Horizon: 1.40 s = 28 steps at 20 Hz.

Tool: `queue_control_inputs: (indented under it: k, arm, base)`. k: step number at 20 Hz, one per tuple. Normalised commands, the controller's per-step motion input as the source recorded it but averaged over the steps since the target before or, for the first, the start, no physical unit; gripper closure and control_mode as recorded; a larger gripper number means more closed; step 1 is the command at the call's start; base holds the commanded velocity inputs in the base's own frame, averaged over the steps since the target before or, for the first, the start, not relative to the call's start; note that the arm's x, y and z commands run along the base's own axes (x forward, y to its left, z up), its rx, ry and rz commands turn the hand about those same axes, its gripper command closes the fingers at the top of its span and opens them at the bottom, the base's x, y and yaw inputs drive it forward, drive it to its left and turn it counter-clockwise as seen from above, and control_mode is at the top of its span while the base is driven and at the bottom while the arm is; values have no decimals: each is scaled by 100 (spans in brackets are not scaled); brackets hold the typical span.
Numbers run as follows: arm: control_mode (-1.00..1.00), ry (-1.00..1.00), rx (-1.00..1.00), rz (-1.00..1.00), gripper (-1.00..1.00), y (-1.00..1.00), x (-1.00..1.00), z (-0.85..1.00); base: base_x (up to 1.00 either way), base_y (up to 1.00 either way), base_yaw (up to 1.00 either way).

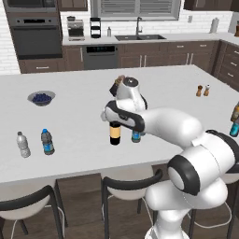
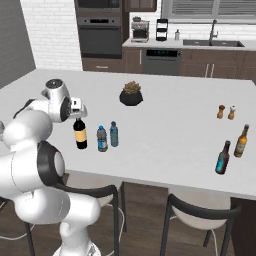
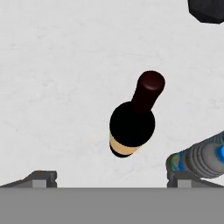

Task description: Move the plastic bottles in the middle to the plastics group, and the glass bottles in the middle to the glass group.

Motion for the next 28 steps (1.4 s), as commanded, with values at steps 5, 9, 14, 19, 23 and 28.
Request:
queue_control_inputs:
  k: [5, 9, 14, 19, 23, 28]
  arm:
    - [-100, 0, 0, -17, -100, 2, 6, -6]
    - [-100, 0, 0, -16, -100, -4, 2, -1]
    - [-100, 0, 0, -2, -100, -2, 7, -1]
    - [-100, 0, 0, 0, -100, 0, 29, -13]
    - [-100, 0, 0, 0, -100, -1, 33, -20]
    - [-100, 0, 0, 0, -100, 0, 28, -12]
  base:
    - [0, 0, 0]
    - [0, 0, 0]
    - [0, 0, 0]
    - [0, 0, 0]
    - [0, 0, 0]
    - [0, 0, 0]
